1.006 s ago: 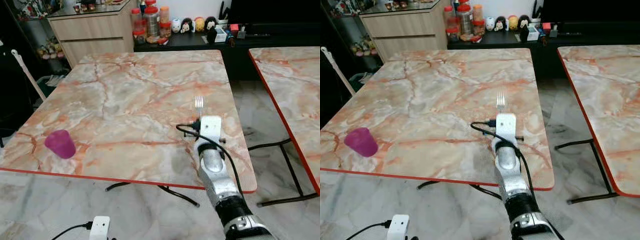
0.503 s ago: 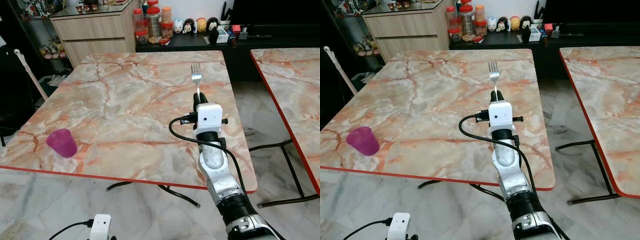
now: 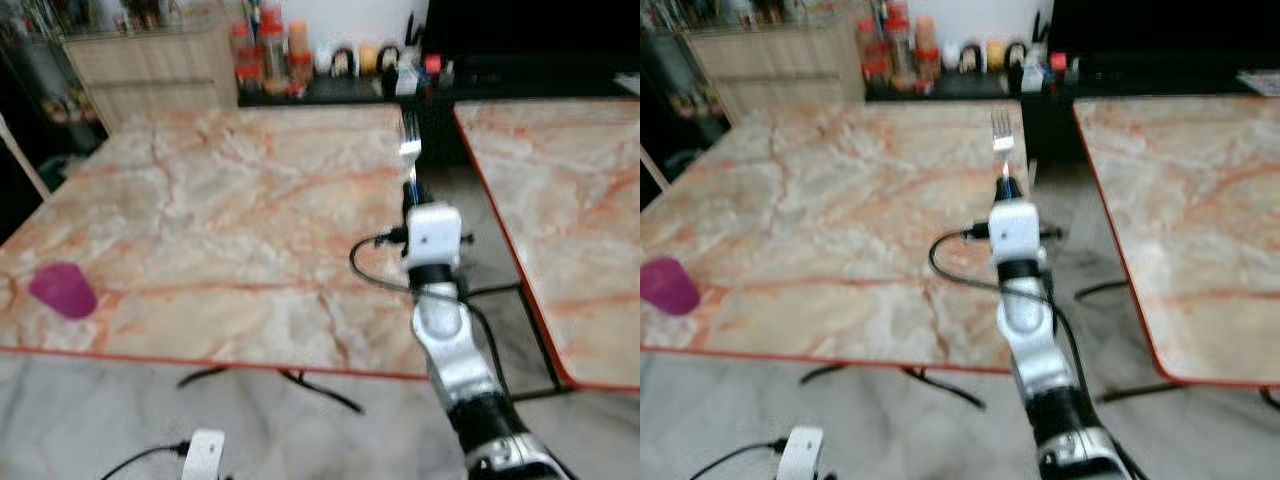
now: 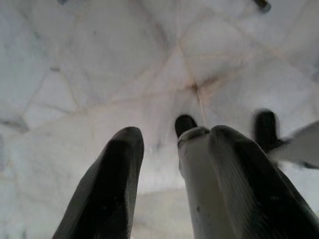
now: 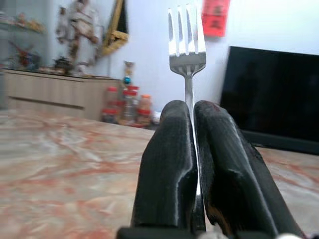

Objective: Setting the table

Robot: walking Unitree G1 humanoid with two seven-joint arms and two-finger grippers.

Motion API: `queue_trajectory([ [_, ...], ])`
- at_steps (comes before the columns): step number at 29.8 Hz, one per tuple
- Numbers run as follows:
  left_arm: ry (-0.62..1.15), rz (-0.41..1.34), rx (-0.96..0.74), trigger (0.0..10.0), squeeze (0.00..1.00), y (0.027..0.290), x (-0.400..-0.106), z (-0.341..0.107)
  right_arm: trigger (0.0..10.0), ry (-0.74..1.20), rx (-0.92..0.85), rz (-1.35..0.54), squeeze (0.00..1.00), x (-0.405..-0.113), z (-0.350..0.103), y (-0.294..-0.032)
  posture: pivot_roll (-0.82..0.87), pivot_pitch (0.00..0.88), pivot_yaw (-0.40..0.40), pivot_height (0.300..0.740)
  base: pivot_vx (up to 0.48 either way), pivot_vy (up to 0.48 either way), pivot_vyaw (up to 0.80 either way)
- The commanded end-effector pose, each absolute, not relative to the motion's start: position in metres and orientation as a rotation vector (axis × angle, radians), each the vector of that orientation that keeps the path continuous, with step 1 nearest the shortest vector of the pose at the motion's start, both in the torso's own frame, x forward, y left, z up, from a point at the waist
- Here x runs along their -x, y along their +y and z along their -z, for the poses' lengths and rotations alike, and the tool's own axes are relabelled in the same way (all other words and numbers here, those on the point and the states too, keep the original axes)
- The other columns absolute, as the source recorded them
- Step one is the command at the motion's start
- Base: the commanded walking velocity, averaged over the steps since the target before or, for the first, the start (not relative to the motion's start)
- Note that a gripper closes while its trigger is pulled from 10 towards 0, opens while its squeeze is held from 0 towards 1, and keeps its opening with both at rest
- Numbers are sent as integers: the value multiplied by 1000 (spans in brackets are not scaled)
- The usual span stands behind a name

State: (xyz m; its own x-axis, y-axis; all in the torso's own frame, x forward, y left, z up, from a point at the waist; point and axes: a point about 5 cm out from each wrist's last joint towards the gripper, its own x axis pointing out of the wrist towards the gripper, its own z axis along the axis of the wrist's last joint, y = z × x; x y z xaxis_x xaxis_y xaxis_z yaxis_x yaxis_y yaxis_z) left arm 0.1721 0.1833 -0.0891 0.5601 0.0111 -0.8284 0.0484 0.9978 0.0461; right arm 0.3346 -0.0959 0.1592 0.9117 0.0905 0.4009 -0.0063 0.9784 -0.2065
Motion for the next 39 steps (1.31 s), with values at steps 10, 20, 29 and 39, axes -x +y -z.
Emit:
queue_trajectory([
  [10,990,9,-67,10000,0,185,-168,91,10000,-442,198,-22,0,-337,-168,-105,-125,0,95,740,0,-438,0],
  [20,979,5,-61,10000,0,185,-172,89,10000,-462,183,-49,0,-337,-171,-104,-121,0,87,740,0,-436,0],
  [29,976,10,-58,10000,0,183,-174,88,10000,-487,202,-63,0,-335,-173,-110,-128,0,88,740,0,-437,0],
  [39,971,14,-58,10000,0,182,-176,88,10000,-498,210,-71,0,-336,-175,-111,-130,0,87,740,0,-438,0],
])
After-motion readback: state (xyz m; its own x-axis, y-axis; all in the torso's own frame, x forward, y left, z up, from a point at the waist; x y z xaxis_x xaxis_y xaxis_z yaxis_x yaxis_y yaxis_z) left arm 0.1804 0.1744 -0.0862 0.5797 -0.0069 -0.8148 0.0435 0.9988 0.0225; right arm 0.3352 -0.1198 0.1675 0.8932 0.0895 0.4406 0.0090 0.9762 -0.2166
